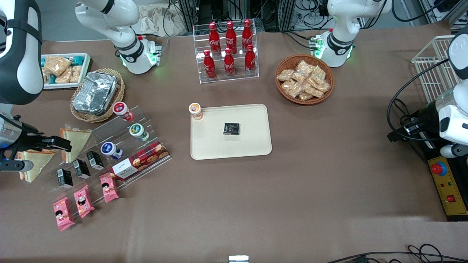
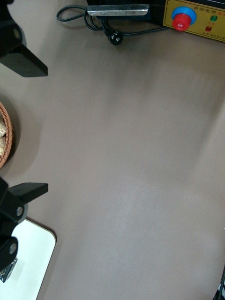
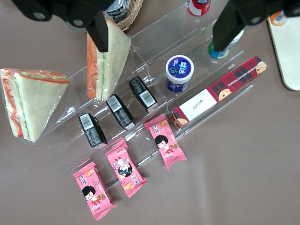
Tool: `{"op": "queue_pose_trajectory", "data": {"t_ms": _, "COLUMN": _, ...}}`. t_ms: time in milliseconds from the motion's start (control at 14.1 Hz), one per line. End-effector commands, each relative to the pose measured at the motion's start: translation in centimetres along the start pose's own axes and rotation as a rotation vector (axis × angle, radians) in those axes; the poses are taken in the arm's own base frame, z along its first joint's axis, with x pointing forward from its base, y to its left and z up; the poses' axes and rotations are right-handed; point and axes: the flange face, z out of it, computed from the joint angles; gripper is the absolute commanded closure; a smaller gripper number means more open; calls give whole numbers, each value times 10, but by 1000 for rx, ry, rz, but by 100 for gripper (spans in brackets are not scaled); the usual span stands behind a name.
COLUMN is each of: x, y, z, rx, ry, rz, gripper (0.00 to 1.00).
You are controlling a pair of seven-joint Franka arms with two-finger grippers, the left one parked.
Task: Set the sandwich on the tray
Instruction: 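Lower the right gripper onto the wrapped triangle sandwich in the rack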
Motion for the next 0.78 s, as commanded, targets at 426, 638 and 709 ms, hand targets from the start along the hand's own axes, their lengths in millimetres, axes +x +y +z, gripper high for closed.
{"op": "queue_pose_trajectory", "data": {"t_ms": 426, "x": -2, "y": 12, "z": -11, "rx": -21, "ry": 23, "rz": -19, "gripper": 1}}
{"op": "queue_pose_trajectory", "data": {"t_ms": 638, "x": -11, "y": 46, "z": -22, "rx": -22, "ry": 37, "rz": 12, "gripper": 1}}
{"op": "queue_pose_trajectory", "data": {"t_ms": 709, "x": -12, "y": 57, "z": -21, "rx": -23, "ry": 38, "rz": 40, "gripper": 1}}
